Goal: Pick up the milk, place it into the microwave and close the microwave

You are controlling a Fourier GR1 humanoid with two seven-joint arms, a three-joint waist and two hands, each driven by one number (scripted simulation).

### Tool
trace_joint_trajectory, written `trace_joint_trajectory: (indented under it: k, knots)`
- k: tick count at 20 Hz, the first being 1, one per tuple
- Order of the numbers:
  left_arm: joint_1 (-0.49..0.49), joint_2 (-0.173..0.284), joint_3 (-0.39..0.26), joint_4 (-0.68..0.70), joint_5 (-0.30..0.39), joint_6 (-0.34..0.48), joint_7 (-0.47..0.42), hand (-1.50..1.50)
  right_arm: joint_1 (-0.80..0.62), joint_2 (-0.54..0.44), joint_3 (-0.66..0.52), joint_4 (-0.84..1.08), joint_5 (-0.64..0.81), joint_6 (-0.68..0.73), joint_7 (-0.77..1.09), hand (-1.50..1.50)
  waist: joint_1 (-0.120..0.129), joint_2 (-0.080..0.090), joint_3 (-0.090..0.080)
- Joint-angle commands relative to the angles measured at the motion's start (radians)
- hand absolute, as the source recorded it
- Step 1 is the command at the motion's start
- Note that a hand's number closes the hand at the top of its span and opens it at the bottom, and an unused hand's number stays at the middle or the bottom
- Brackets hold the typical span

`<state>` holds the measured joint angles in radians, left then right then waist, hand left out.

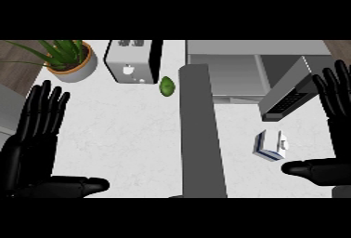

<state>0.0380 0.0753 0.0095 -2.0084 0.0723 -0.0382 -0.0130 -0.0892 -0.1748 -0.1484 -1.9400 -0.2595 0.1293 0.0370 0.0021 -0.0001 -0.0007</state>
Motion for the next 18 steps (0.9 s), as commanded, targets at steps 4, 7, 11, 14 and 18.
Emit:
trace_joint_trajectory:
  k: [4, 7, 11, 14, 18]
  knots:
    - [0.066, -0.049, -0.073, -0.059, -0.048, 0.017, 0.016, -1.50, -0.024, 0.007, -0.037, 0.162, 0.019, 0.022, -0.076, -1.50, 0.002, 0.000, 0.001]
    - [0.075, 0.000, -0.002, -0.096, 0.016, -0.026, 0.037, -1.50, 0.051, 0.008, -0.008, 0.150, 0.082, 0.039, -0.096, -1.50, 0.001, 0.000, 0.001]
    - [0.183, -0.069, -0.107, -0.166, -0.064, 0.006, 0.013, -1.50, 0.079, 0.003, -0.028, 0.122, 0.055, 0.045, -0.057, -1.50, -0.001, -0.001, 0.001]
    - [0.195, -0.024, -0.053, -0.240, 0.014, -0.029, 0.083, -1.50, 0.066, 0.019, -0.023, 0.344, 0.120, 0.089, -0.252, -1.50, 0.006, 0.000, 0.001]
    - [0.254, -0.052, -0.098, -0.193, -0.039, -0.044, -0.025, -1.50, 0.120, 0.009, -0.049, 0.404, 0.146, 0.101, -0.325, -1.50, 0.002, 0.000, 0.001]
